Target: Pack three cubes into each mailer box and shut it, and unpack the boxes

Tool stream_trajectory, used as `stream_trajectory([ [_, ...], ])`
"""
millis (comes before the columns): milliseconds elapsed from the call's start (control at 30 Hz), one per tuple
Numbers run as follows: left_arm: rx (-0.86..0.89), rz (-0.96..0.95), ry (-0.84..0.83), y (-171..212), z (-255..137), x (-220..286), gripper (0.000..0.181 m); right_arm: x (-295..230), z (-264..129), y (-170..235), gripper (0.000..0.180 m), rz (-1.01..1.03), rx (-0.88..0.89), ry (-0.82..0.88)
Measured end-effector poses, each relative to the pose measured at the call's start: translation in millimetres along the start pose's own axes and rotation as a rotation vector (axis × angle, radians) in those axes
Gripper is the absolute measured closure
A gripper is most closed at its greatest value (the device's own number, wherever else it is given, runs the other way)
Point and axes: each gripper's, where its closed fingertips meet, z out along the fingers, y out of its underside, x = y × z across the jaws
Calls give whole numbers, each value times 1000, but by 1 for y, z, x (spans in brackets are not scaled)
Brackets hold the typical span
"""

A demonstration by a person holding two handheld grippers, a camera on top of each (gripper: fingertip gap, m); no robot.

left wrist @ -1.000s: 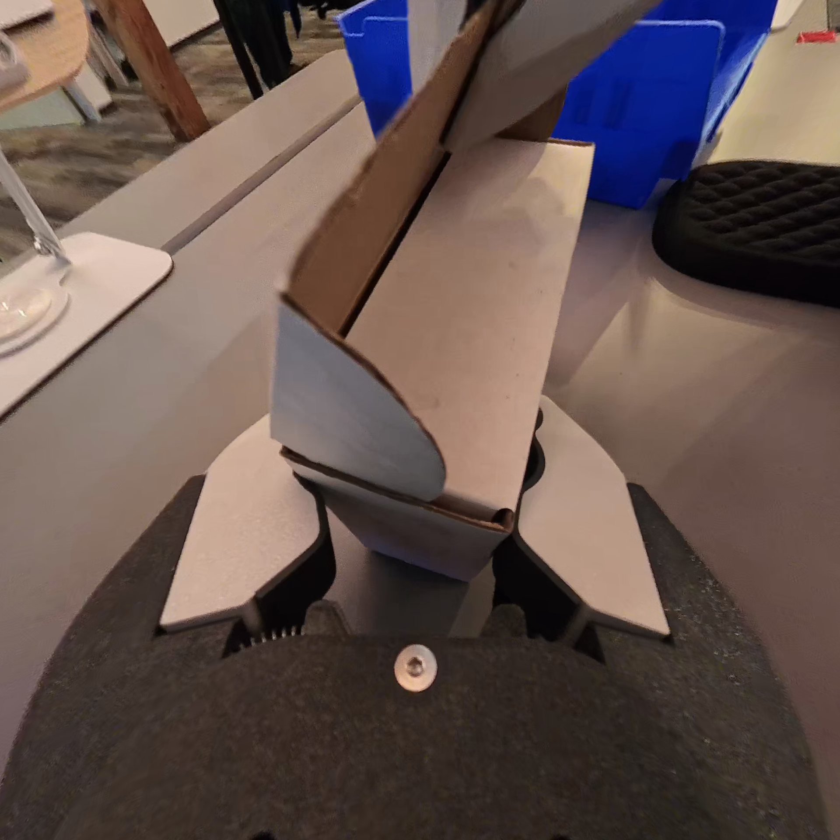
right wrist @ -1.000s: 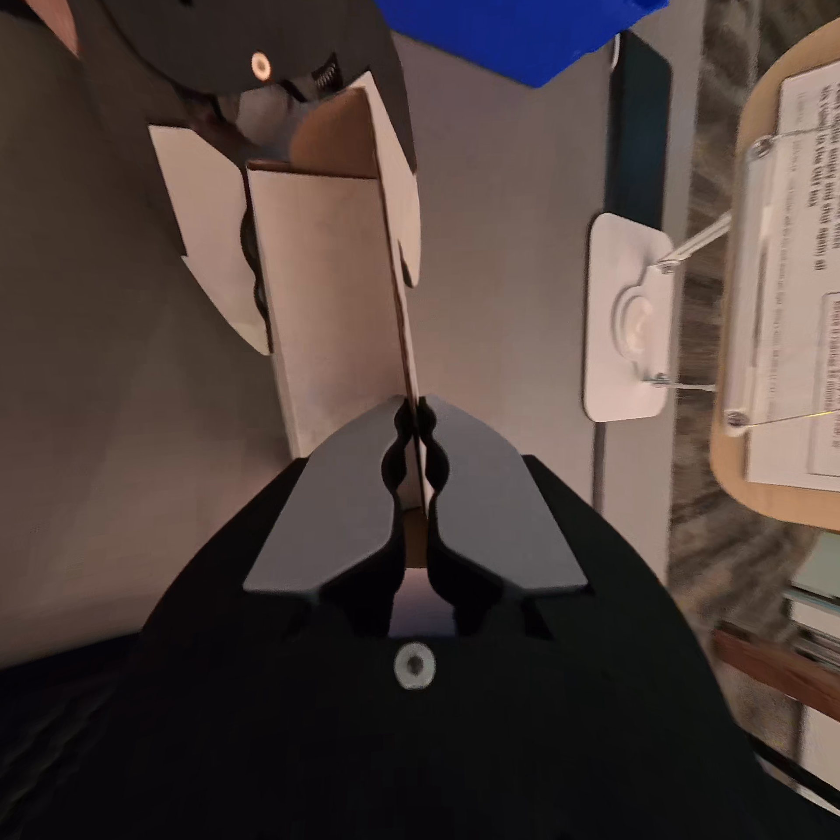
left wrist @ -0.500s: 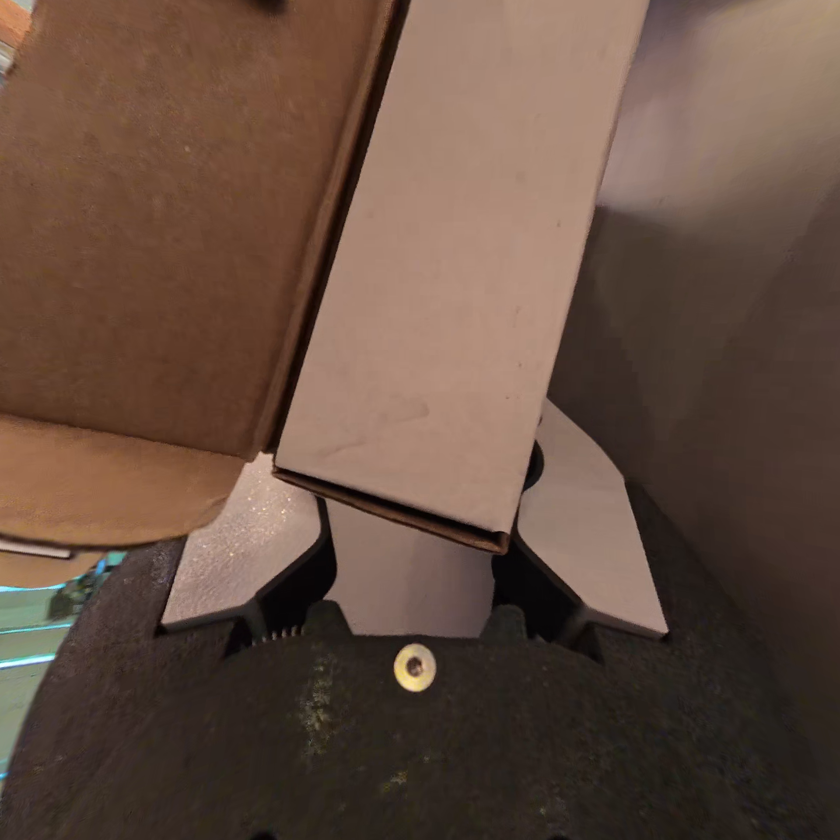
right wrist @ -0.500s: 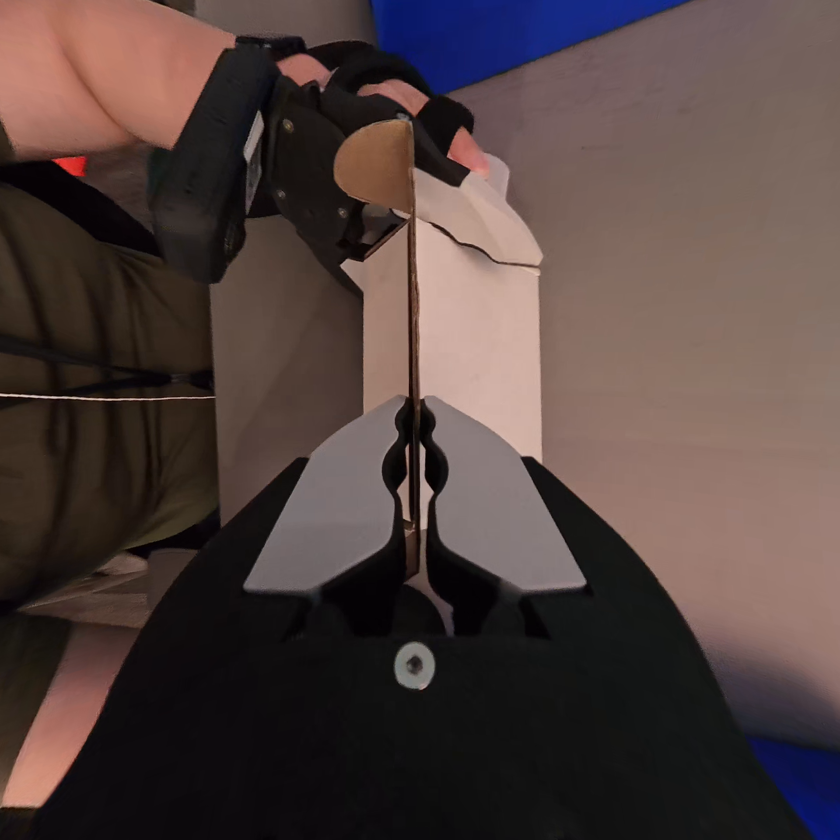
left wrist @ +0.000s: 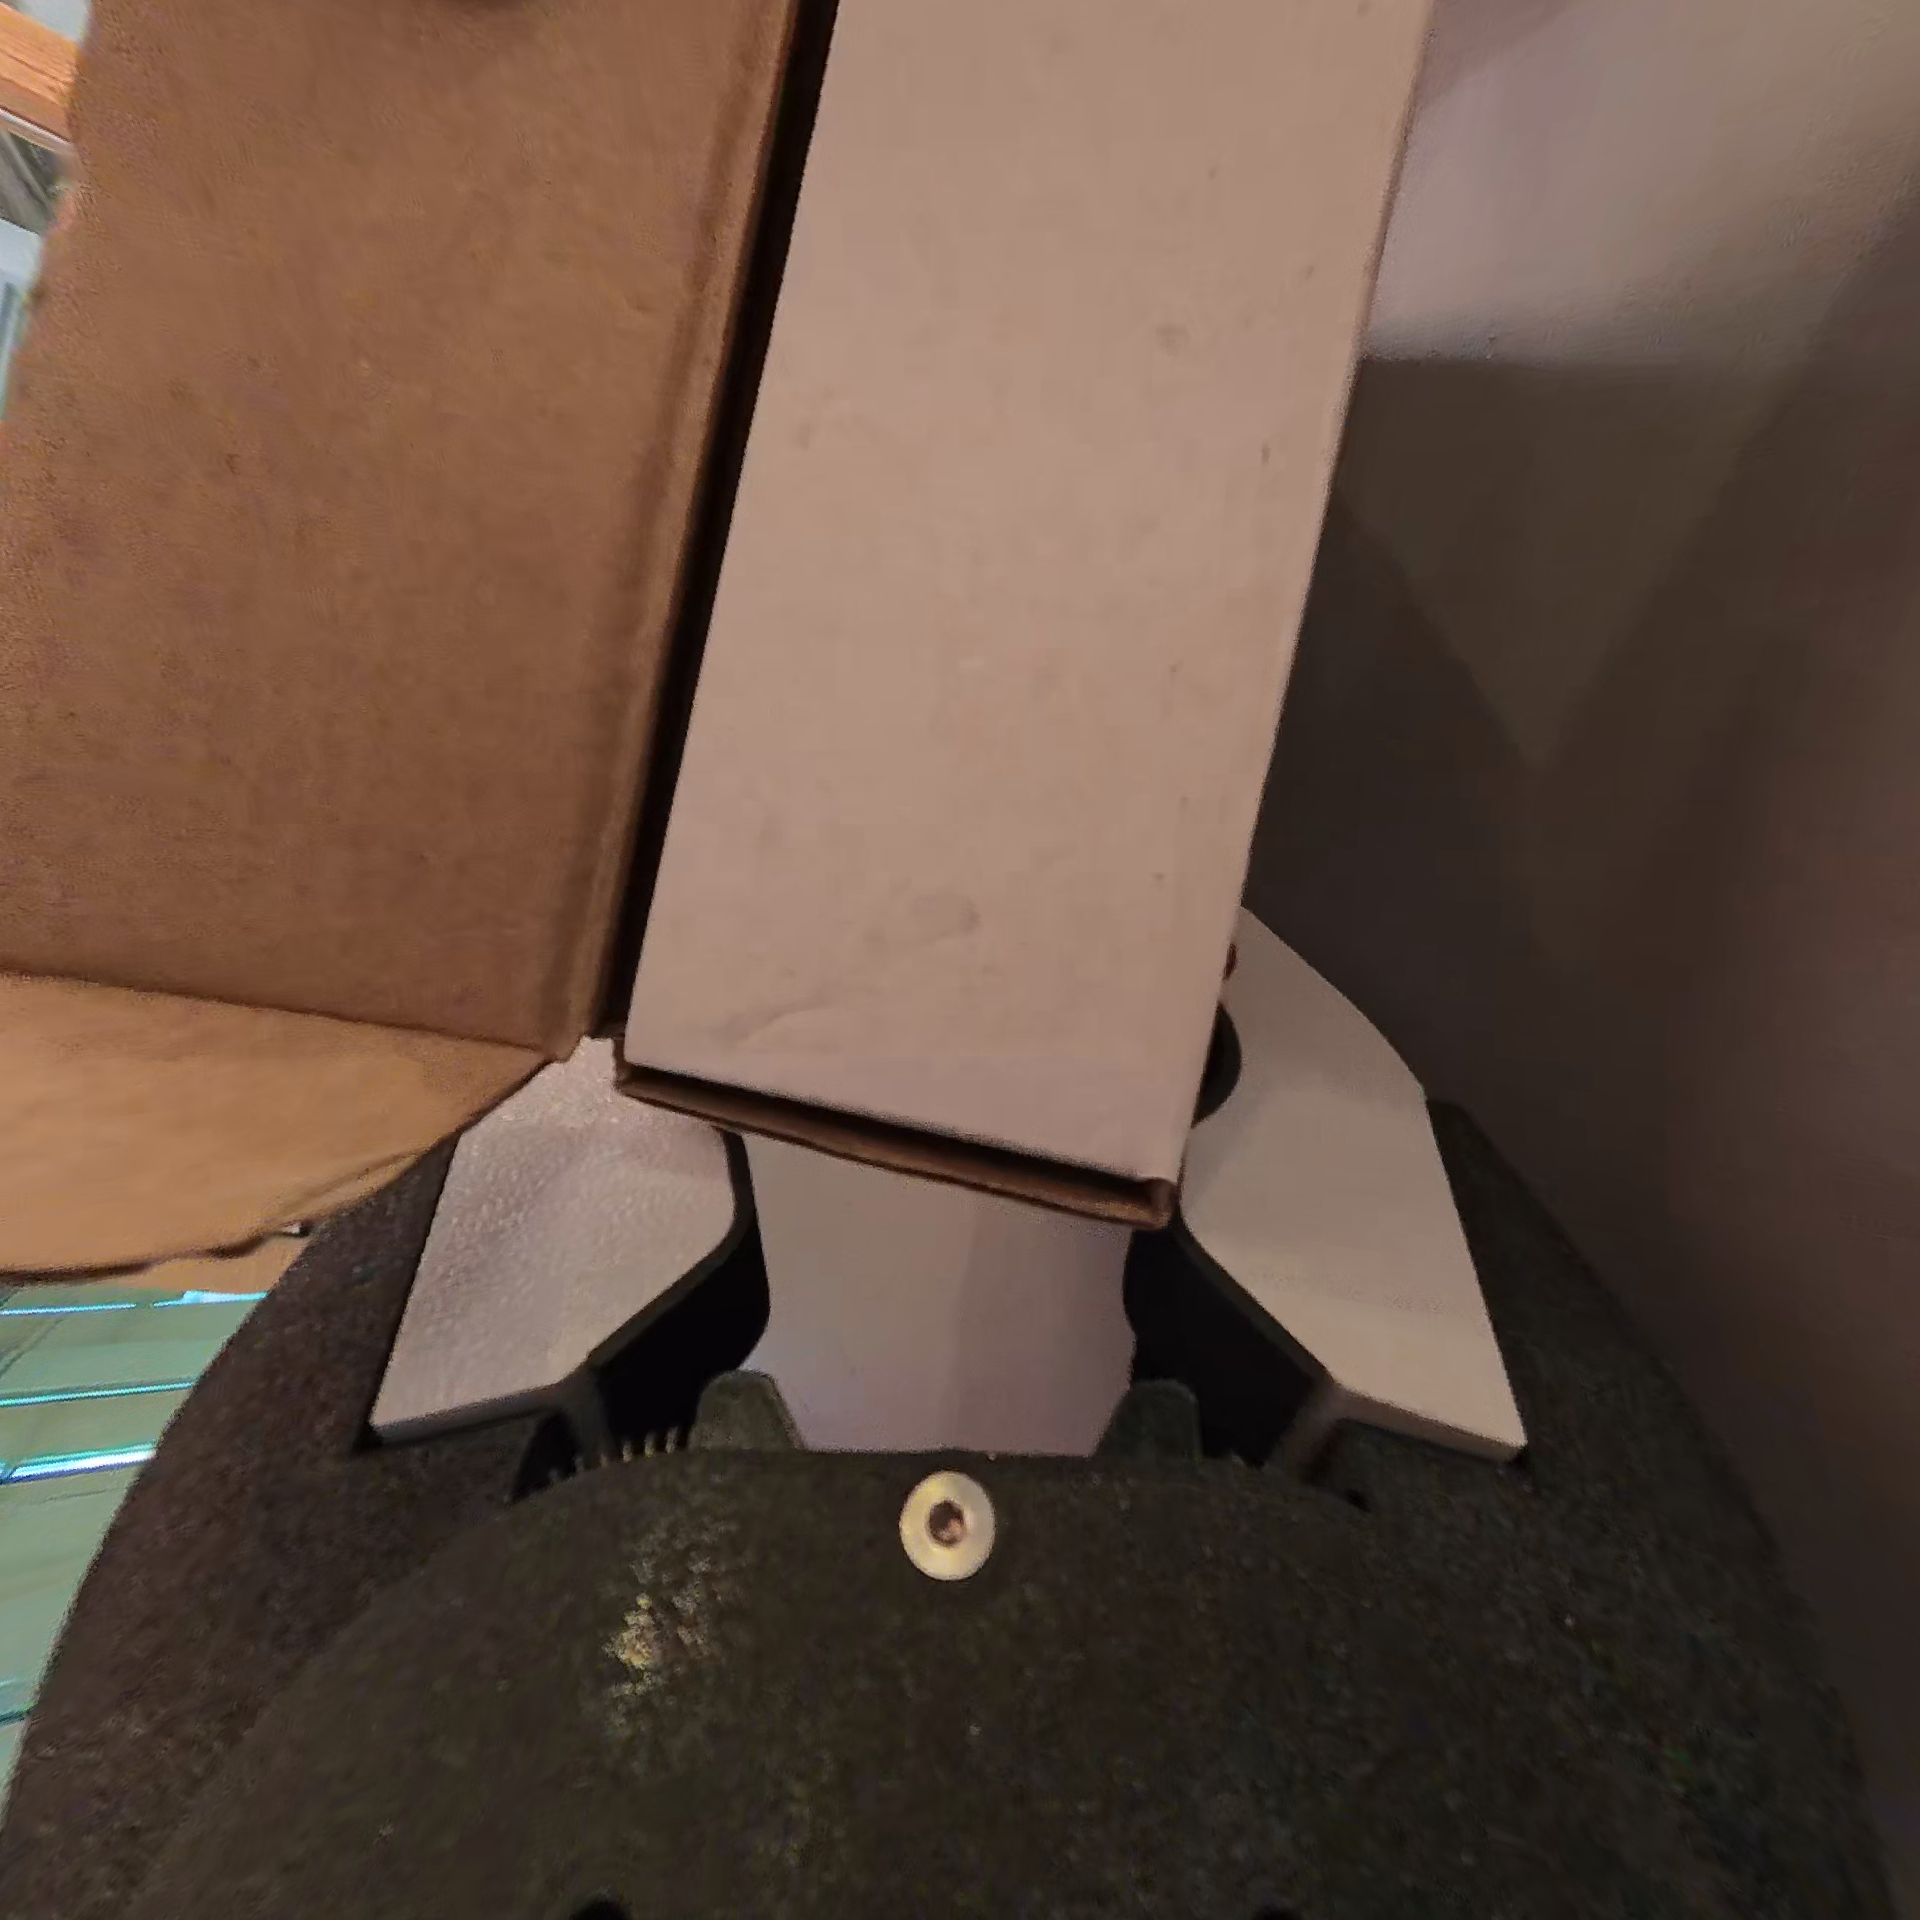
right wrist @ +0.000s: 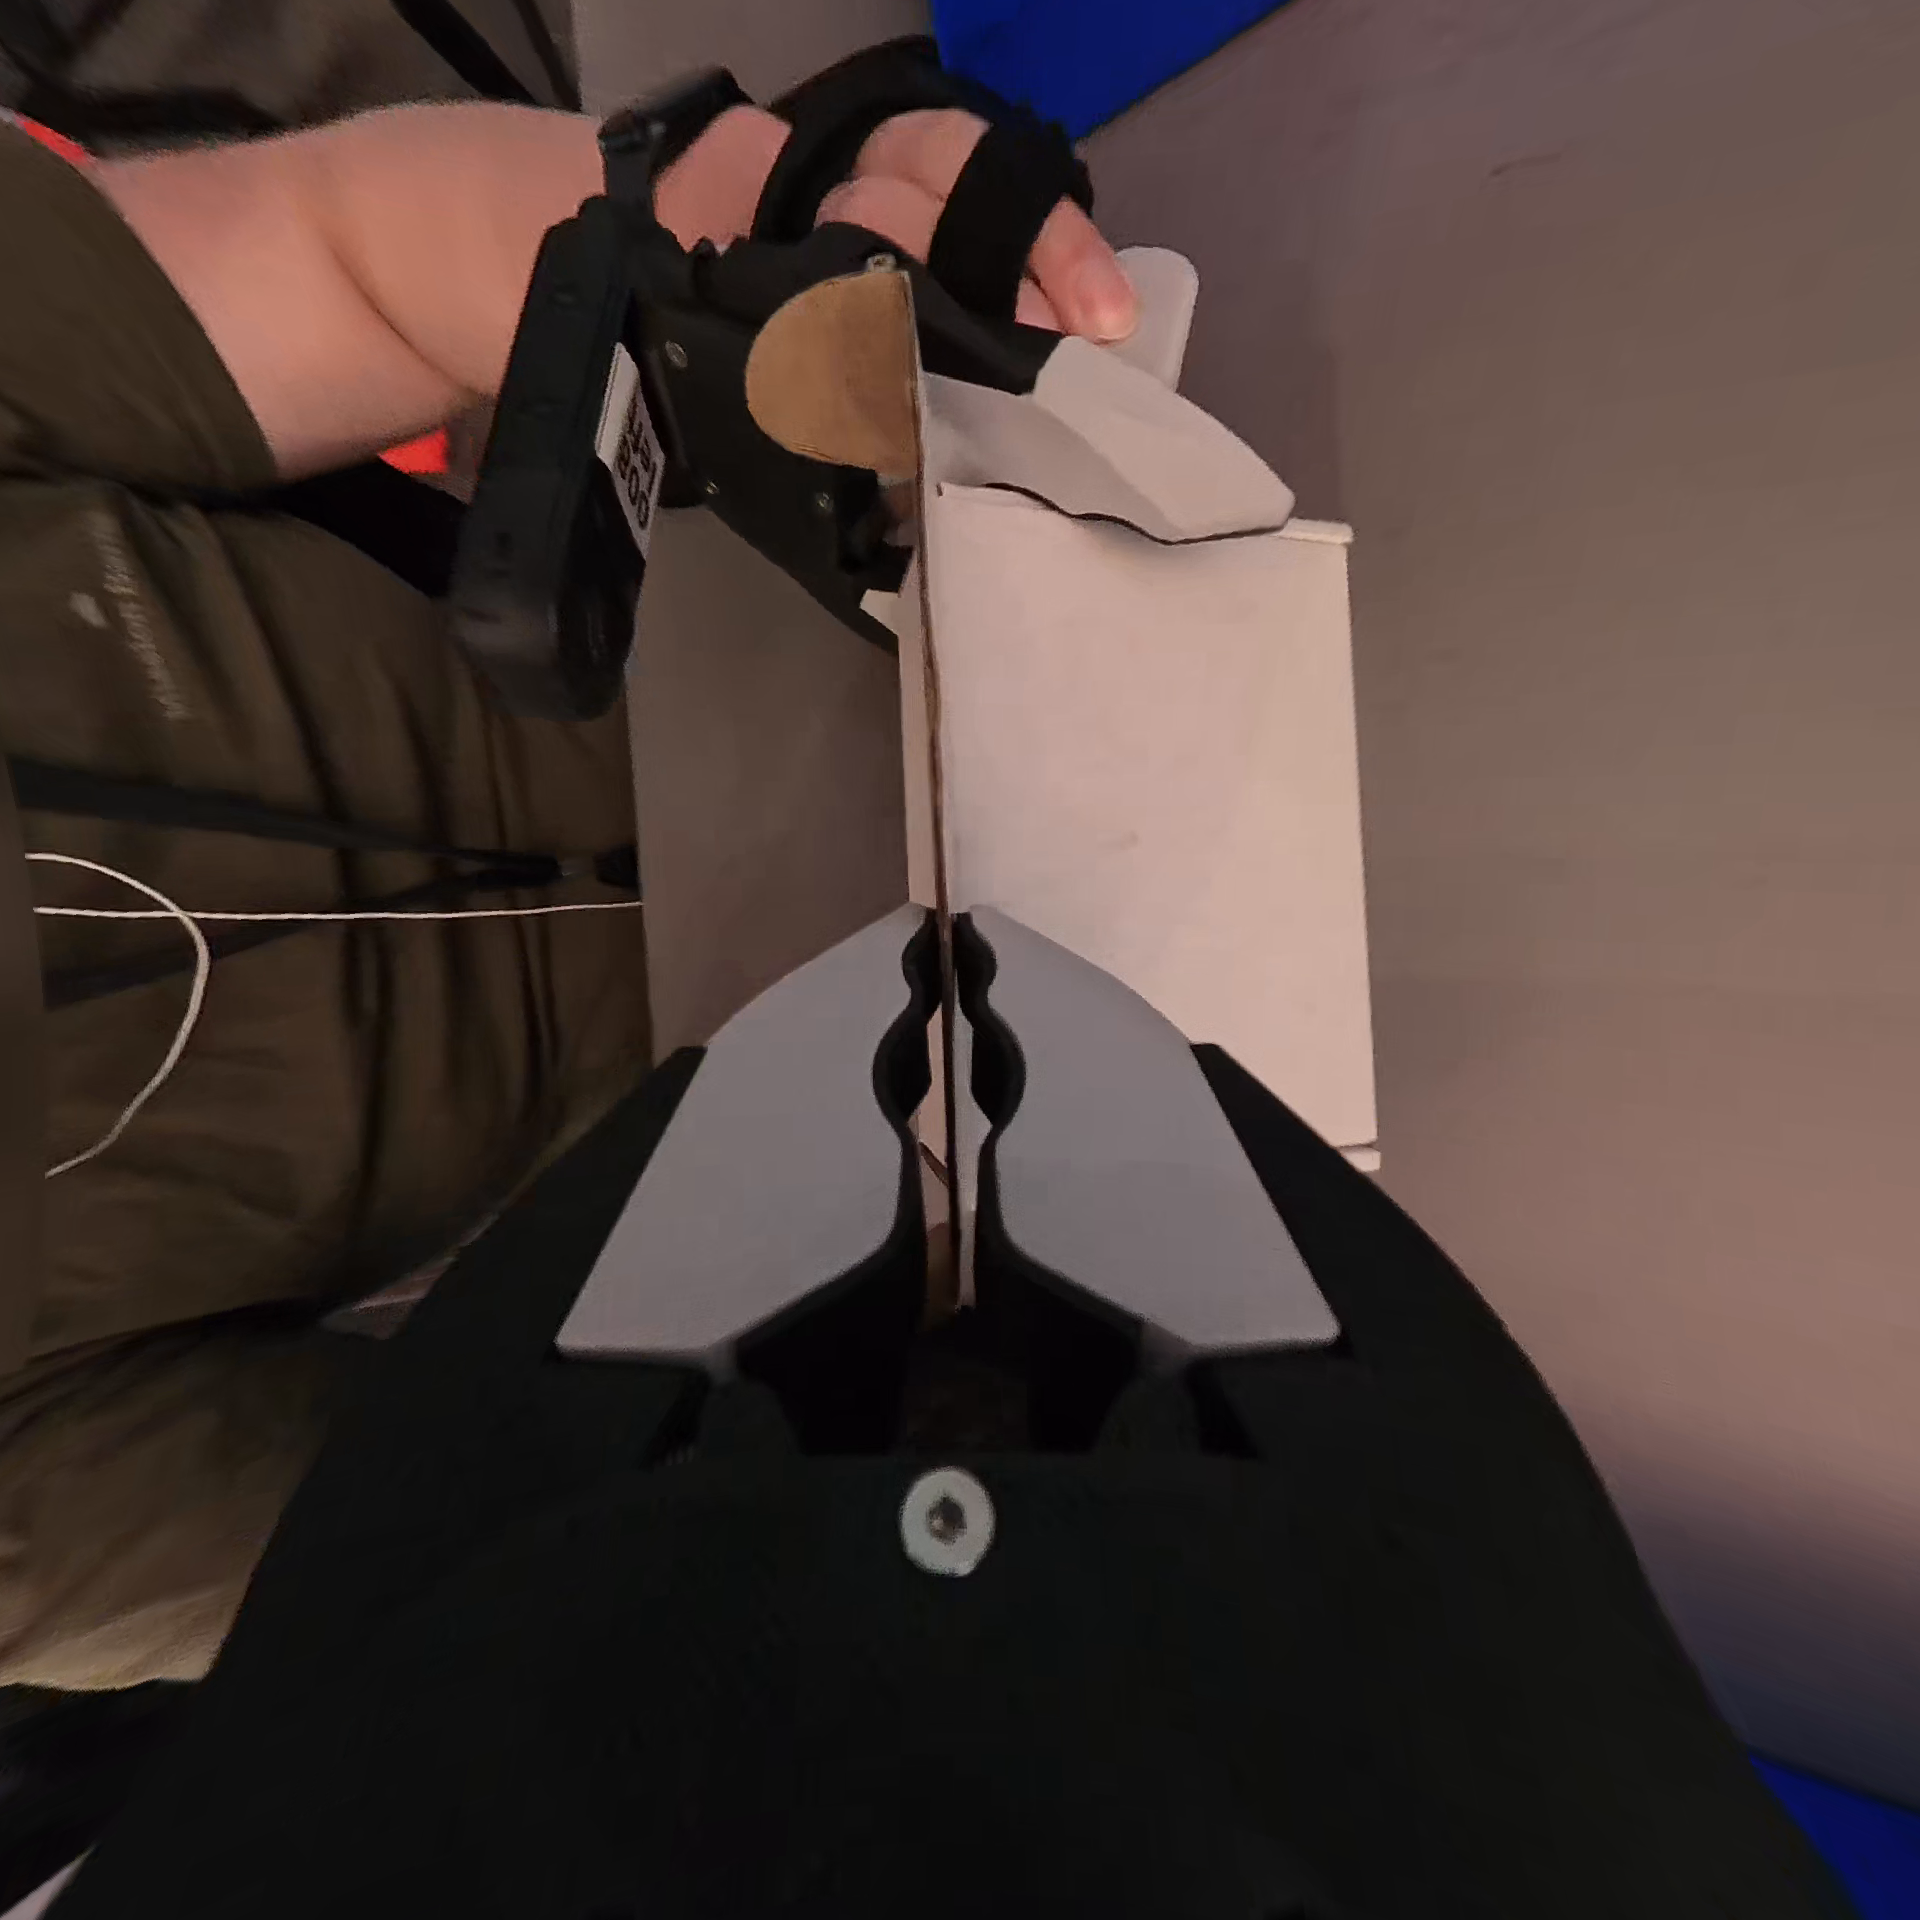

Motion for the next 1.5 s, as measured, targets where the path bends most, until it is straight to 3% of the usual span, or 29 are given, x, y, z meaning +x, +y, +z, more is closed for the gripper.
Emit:
stream_trajectory([
  [233, -49, -57, 36, 6, -5, 8, 92, -3, 2, 3, 177, 0, -26, 34],
  [367, -75, -150, 20, 12, -27, 8, 77, -2, 2, 2, 176, 4, -26, 40],
  [500, -45, -239, -92, 14, -57, -9, 80, 0, 0, 0, 177, 2, -24, 66],
  [667, -12, -153, -255, -4, -87, -26, 90, 3, -2, -2, 176, 9, -18, 85],
  [767, -9, 27, -307, -32, -92, -24, 99, 6, -5, -4, 176, 10, -8, 108],
  [867, 18, 199, -284, -67, -82, -7, 118, 6, -5, -5, 176, 5, -11, 111],
  [933, -25, 226, -245, -75, -67, 1, 109, 6, -6, -4, 176, 3, -15, 114],
  [1133, -170, 171, -122, -67, -35, 3, 106, 5, -5, -4, 176, -11, -30, 130],
  [1267, -181, 206, -91, -67, -30, 6, 117, 5, -5, -4, 176, -16, -37, 134],
  [1500, -201, 204, -99, -66, -23, 6, 117, 7, -7, -2, 176, -19, -44, 151],
])
